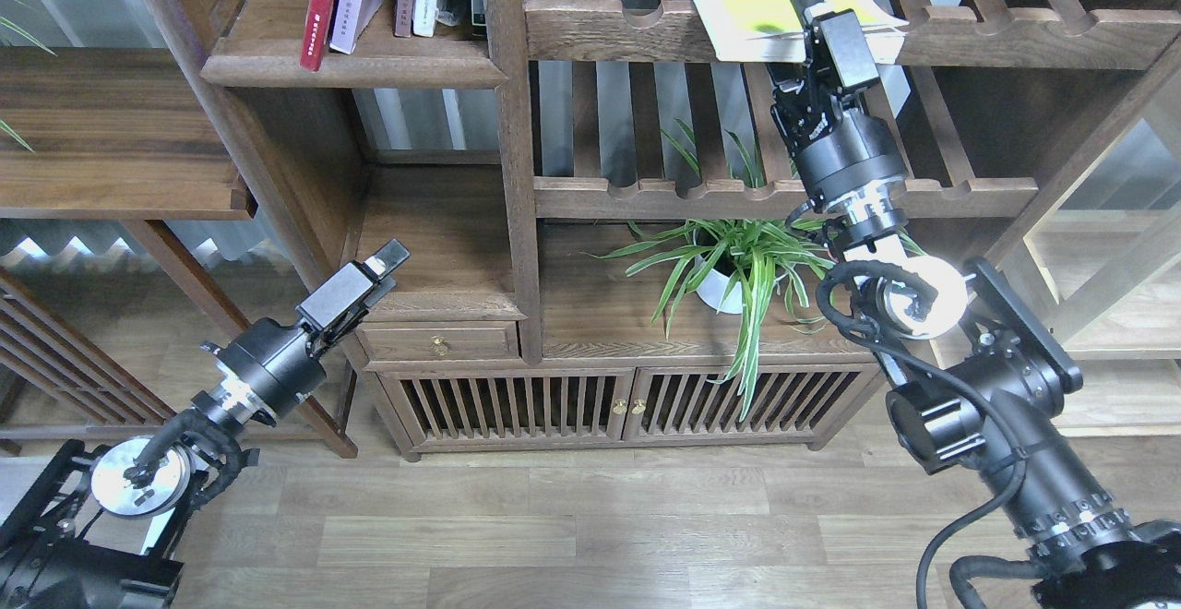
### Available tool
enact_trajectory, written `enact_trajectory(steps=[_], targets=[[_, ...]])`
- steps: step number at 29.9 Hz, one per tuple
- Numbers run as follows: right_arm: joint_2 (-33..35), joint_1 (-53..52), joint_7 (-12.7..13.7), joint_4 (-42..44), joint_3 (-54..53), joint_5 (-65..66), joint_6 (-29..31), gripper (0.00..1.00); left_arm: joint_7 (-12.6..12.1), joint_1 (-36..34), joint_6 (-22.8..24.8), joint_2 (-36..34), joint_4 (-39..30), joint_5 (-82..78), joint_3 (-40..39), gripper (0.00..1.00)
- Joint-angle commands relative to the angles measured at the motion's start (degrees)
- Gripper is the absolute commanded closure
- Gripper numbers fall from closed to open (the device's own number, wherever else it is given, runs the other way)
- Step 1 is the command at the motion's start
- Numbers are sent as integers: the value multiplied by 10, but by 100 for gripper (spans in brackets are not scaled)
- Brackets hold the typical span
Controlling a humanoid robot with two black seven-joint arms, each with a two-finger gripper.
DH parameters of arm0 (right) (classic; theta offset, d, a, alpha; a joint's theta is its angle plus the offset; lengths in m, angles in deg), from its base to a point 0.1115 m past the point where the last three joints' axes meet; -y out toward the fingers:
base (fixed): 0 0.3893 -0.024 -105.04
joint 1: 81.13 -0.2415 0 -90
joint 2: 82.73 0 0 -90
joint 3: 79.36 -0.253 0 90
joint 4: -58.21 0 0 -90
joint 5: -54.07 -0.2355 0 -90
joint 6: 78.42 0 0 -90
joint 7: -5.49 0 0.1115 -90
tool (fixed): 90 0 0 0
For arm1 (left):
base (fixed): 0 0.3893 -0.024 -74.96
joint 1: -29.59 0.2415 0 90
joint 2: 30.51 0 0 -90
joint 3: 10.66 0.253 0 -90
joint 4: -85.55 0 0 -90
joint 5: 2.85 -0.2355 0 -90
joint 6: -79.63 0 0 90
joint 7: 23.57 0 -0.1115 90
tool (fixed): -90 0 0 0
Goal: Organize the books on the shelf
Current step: 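Reach the right gripper up to the yellow book on the top shelf, then grasp the yellow book with the right gripper and pull it out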
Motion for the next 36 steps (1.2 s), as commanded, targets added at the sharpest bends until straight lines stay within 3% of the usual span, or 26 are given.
enact_trajectory(steps=[1, 2, 6, 10, 14, 27, 36], targets=[[-1, 1, 0, 0, -3, 0, 3, 17, 0, 0, 0, 0, 0, 0, 0, 2], [-4, 1, -1, 0, -6, 0, 5, 21, 0, 0, 0, 0, 0, 0, 0, 2], [-12, 2, -2, 0, -18, 0, 2, 60, 0, 0, 0, 0, 0, 0, 0, 2], [-12, 0, -2, -1, -17, -2, -17, 73, 0, 0, 0, 0, 0, 0, 0, 2], [-6, -3, -6, 0, -18, -1, -33, 95, 0, 0, 0, 0, 0, 0, -1, 2], [17, 3, -7, -1, -66, -2, -18, 96, 0, 4, 0, -3, 0, 0, -5, 2], [47, 43, -8, -11, -104, -4, 75, 97, 0, 7, 0, -3, 1, 1, -7, 2]])
